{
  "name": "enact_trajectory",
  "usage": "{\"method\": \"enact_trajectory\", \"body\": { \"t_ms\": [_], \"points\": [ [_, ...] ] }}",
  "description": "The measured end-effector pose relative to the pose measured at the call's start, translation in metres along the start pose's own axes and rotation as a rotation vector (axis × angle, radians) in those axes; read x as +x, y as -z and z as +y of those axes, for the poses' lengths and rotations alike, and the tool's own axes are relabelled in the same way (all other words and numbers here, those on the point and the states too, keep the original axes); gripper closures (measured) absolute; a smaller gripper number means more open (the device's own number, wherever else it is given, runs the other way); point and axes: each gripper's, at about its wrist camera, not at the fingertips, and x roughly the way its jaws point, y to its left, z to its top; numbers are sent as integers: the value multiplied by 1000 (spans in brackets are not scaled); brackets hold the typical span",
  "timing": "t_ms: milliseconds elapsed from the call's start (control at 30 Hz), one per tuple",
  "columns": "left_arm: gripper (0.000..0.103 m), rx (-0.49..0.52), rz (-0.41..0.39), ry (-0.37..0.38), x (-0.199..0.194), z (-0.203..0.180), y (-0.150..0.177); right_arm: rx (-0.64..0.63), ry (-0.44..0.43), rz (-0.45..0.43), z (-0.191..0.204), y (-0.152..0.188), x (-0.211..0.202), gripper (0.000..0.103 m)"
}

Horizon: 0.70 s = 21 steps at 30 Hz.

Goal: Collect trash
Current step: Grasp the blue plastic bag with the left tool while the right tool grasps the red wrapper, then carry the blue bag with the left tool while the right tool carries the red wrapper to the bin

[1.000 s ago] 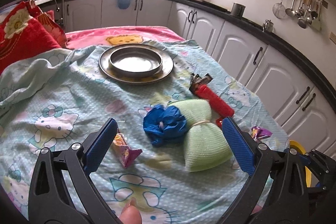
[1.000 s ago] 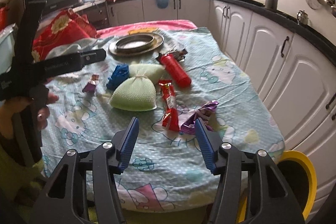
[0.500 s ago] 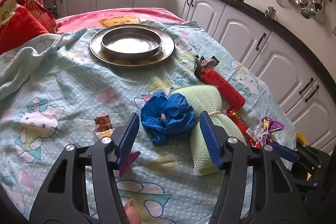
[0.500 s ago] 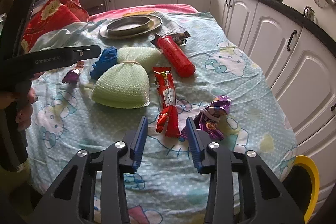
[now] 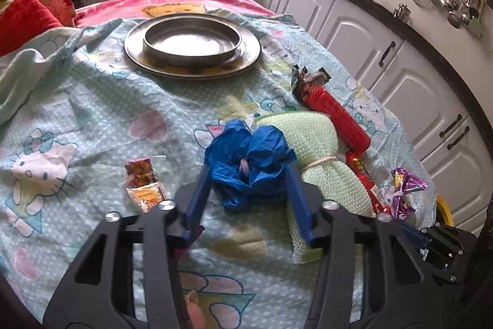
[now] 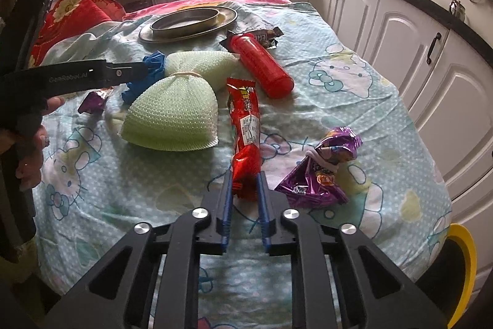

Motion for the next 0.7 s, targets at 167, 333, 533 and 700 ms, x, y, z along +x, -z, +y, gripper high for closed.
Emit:
{"method": "enact_trajectory", "body": {
  "t_ms": [167,333,533,700],
  "points": [
    [77,6,22,4,6,-1,4,13,-11,-5,0,2,-3,93],
    [93,2,27,9,7,0,6,25,-22,-14,0,2,-6,95],
    [100,-15,4,29,-1,2,8,35,-28,-20,-2,4,-11,97],
    [100,0,-34,45,-16,-3,5,43,-35,-40,-3,3,-19,98]
  ]
}}
